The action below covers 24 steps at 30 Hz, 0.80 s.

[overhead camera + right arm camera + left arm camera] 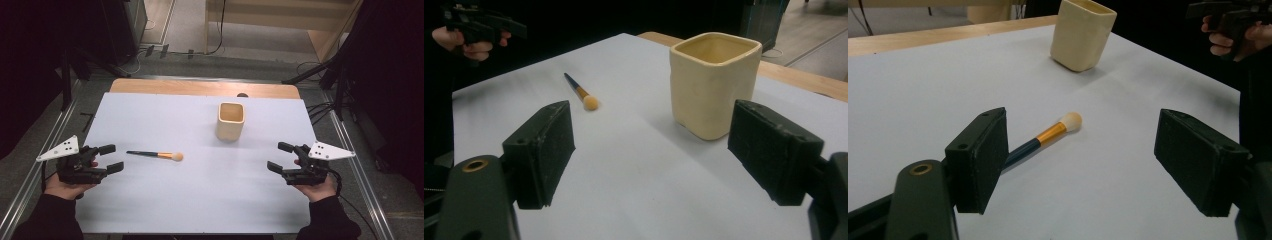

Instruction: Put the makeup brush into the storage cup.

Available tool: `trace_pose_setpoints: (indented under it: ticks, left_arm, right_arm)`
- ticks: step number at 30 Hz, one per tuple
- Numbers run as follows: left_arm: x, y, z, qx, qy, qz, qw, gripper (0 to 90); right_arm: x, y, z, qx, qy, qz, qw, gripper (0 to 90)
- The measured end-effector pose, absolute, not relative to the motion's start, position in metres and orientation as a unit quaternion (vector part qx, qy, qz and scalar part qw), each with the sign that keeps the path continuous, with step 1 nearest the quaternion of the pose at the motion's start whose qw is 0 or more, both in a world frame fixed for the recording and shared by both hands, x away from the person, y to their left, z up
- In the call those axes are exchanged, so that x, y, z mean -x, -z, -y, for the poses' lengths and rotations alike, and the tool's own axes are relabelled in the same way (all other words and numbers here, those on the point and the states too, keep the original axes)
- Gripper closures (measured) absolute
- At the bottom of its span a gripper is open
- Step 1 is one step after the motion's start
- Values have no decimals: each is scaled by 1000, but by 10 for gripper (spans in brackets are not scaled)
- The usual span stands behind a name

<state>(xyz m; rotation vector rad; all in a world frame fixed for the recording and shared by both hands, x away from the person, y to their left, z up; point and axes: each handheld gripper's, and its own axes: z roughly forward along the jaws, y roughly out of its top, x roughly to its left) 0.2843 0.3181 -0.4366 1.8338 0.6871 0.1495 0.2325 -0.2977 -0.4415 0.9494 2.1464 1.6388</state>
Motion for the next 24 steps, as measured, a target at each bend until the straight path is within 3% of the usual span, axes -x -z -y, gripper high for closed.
trace_pose_setpoints:
  ticks: [13,24]
  left_arm:
    - [-281,434,-314,-778,-75,-284,555,234]
    - [-279,433,-315,-778,-83,-272,560,271]
  right_arm:
    - [-233,442,298,-324,-567,-742,149,220]
    - [-235,444,293,-321,-561,-752,129,222]
